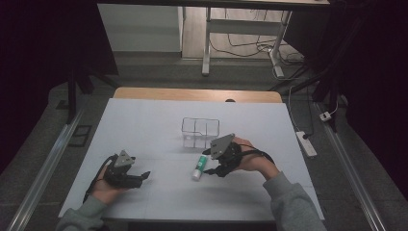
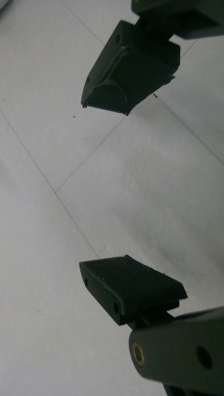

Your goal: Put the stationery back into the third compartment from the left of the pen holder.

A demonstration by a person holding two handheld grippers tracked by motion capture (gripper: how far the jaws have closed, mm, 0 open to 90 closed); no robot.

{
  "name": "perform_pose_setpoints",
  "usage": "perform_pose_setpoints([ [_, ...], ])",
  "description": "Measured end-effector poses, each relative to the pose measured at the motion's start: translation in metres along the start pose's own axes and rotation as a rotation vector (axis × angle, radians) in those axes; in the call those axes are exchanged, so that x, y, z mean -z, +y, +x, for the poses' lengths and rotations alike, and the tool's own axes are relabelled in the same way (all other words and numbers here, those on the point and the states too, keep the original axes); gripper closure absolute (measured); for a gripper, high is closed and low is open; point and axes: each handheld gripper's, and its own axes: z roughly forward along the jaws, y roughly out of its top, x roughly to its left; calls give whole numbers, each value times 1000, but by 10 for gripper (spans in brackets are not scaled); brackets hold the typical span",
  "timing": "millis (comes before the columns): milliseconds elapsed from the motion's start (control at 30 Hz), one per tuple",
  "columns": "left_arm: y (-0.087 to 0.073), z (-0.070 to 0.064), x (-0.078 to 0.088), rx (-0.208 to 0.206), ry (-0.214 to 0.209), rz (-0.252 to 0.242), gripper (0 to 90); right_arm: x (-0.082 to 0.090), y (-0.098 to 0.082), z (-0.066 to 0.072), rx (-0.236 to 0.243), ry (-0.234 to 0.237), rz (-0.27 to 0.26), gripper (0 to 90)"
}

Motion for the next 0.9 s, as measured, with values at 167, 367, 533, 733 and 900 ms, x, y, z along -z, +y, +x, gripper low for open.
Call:
perform_pose_setpoints([
  [167,0,0,0,-2,-2,0,186,-12,9,-4,56,44,76,349],
  [367,0,0,0,-5,-6,2,186,-24,13,-10,98,82,128,346],
  [533,0,0,-1,-6,-6,6,186,-34,16,-9,144,122,181,352],
  [733,0,0,-1,-13,-7,12,185,-40,18,-10,167,123,198,358],
  [900,0,0,-1,-11,-11,14,185,-44,18,-9,170,127,211,361],
])
